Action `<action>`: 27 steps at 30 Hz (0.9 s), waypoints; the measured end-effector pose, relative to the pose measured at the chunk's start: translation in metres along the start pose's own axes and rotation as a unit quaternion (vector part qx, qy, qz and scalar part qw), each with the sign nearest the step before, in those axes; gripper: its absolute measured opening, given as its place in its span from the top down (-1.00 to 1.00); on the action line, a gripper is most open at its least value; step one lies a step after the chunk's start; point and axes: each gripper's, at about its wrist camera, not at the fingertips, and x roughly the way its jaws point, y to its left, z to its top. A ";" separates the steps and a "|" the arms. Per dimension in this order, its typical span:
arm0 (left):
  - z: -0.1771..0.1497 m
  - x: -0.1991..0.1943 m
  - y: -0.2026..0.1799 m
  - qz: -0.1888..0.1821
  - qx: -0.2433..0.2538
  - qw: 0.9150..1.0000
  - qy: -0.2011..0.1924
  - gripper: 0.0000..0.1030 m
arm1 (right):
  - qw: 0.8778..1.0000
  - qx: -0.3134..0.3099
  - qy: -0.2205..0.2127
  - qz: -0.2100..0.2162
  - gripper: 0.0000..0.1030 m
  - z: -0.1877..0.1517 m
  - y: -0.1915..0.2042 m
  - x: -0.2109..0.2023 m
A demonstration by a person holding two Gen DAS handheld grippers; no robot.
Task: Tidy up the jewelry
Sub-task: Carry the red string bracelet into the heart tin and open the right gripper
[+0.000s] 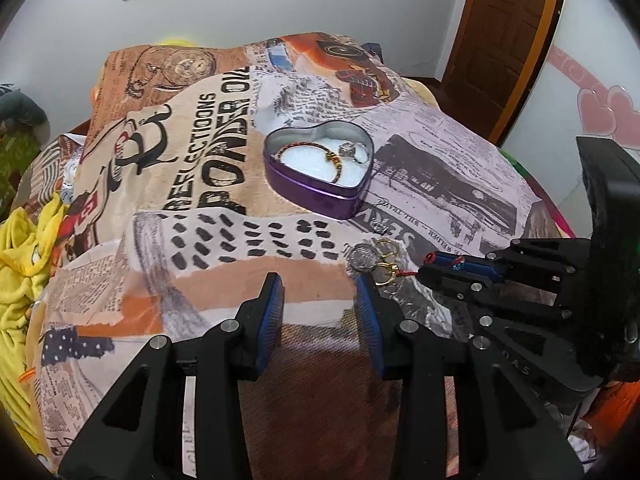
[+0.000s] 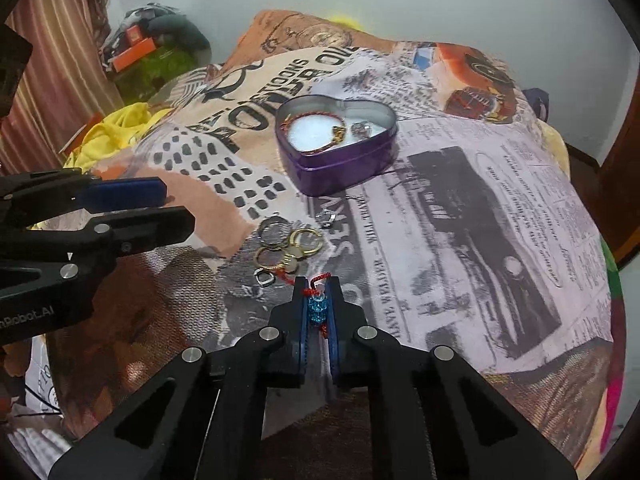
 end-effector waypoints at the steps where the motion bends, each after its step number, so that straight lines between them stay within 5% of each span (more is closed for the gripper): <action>1: 0.001 0.002 -0.001 -0.004 0.000 1.000 0.002 0.27 | 1.000 0.004 -0.003 -0.001 0.87 -0.001 -0.002 -0.002; 17: 0.015 0.043 -0.019 -0.031 0.010 0.999 0.034 0.28 | 0.998 0.048 -0.047 -0.001 0.86 0.003 -0.034 -0.028; 23: 0.018 0.050 -0.020 -0.034 0.013 0.999 0.039 0.61 | 0.998 0.054 -0.044 0.004 0.86 0.001 -0.038 -0.025; 27: 0.018 0.049 -0.017 -0.046 0.007 0.998 0.041 0.61 | 0.998 0.054 -0.044 0.005 0.86 0.000 -0.037 -0.026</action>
